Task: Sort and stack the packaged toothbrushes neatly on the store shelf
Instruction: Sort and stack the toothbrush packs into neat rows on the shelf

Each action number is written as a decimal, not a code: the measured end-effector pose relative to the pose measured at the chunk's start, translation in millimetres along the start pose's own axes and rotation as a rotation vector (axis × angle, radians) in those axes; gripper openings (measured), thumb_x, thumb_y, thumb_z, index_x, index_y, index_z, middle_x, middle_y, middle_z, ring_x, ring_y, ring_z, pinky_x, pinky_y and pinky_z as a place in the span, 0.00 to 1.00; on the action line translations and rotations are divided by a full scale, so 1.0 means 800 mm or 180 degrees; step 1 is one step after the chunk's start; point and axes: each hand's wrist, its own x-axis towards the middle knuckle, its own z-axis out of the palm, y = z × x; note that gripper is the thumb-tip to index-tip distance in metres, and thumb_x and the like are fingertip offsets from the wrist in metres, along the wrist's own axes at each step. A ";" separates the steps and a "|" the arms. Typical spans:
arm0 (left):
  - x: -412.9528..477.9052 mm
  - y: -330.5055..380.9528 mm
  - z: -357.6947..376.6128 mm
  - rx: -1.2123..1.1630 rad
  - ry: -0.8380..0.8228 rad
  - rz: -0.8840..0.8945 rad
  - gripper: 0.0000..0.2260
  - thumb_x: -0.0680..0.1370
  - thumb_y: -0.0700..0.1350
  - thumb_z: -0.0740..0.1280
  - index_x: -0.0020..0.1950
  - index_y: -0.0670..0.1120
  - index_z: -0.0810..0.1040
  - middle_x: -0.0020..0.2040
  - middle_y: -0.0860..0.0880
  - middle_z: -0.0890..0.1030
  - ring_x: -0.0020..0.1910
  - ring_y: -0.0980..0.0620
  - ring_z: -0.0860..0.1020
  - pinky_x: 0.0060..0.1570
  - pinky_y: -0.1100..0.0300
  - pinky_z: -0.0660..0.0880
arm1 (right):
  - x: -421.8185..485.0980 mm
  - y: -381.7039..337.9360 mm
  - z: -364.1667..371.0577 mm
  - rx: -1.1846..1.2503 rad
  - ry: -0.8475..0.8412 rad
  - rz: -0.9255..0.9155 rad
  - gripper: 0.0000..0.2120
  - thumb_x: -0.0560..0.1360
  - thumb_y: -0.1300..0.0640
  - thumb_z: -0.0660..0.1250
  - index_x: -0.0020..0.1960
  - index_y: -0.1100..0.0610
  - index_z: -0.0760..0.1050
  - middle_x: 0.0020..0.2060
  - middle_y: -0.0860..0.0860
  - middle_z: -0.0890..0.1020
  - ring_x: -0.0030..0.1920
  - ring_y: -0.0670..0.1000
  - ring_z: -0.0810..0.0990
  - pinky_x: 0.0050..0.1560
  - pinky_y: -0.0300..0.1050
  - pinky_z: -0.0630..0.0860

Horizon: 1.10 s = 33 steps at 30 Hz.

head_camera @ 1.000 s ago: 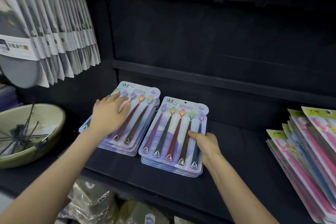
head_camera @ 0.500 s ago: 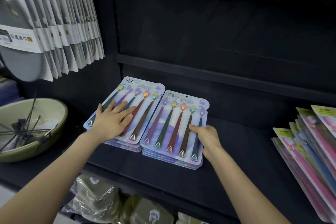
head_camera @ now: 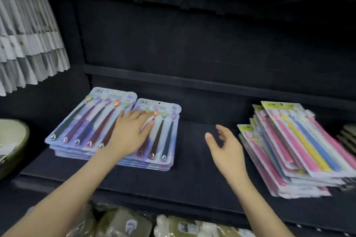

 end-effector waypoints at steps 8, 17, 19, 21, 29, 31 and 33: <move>0.011 0.238 0.074 -0.1823 0.0013 0.0271 0.14 0.81 0.48 0.61 0.62 0.44 0.78 0.56 0.48 0.80 0.55 0.51 0.76 0.55 0.61 0.68 | -0.018 0.057 -0.220 -0.1706 0.1352 -0.0490 0.16 0.75 0.58 0.69 0.60 0.65 0.77 0.55 0.60 0.81 0.57 0.63 0.77 0.57 0.52 0.71; 0.057 0.384 0.132 -0.2484 -0.1323 -0.0257 0.21 0.81 0.58 0.54 0.60 0.43 0.74 0.56 0.50 0.77 0.55 0.51 0.75 0.49 0.60 0.68 | 0.093 0.141 -0.322 -0.0632 -0.0056 0.1464 0.34 0.77 0.45 0.65 0.74 0.64 0.61 0.66 0.56 0.73 0.64 0.55 0.74 0.62 0.48 0.72; 0.067 0.397 0.140 -0.2929 -0.1398 -0.0569 0.23 0.80 0.60 0.56 0.64 0.44 0.72 0.60 0.51 0.77 0.57 0.52 0.75 0.55 0.59 0.71 | 0.103 0.149 -0.320 -0.0307 -0.0232 0.1489 0.23 0.75 0.47 0.69 0.63 0.61 0.73 0.52 0.50 0.81 0.49 0.49 0.81 0.43 0.40 0.78; 0.071 0.408 0.148 -0.3429 -0.1371 -0.0884 0.22 0.79 0.59 0.61 0.65 0.45 0.71 0.61 0.50 0.78 0.58 0.51 0.77 0.60 0.54 0.73 | 0.102 0.155 -0.314 -0.0166 -0.0174 0.1386 0.14 0.73 0.50 0.73 0.53 0.56 0.77 0.47 0.50 0.83 0.43 0.47 0.82 0.37 0.39 0.78; 0.080 0.409 0.164 -0.4554 -0.1443 -0.1712 0.16 0.72 0.47 0.74 0.58 0.45 0.79 0.50 0.47 0.84 0.49 0.48 0.83 0.54 0.48 0.79 | 0.099 0.162 -0.306 0.0429 -0.0193 0.1424 0.23 0.70 0.45 0.74 0.58 0.59 0.76 0.50 0.53 0.84 0.49 0.54 0.84 0.53 0.53 0.80; 0.079 0.414 0.165 -0.4661 -0.1351 -0.1754 0.16 0.70 0.47 0.76 0.56 0.44 0.81 0.49 0.47 0.85 0.48 0.47 0.83 0.54 0.48 0.79 | 0.099 0.160 -0.304 0.0827 -0.0255 0.1508 0.25 0.72 0.43 0.72 0.60 0.59 0.75 0.51 0.54 0.84 0.50 0.55 0.84 0.54 0.54 0.80; 0.075 0.417 0.165 -0.4741 -0.1147 -0.1764 0.16 0.69 0.46 0.77 0.54 0.44 0.81 0.48 0.47 0.85 0.48 0.47 0.83 0.54 0.47 0.79 | 0.094 0.157 -0.299 0.0994 -0.0331 0.1508 0.23 0.74 0.45 0.70 0.62 0.59 0.74 0.52 0.53 0.84 0.50 0.54 0.84 0.55 0.53 0.80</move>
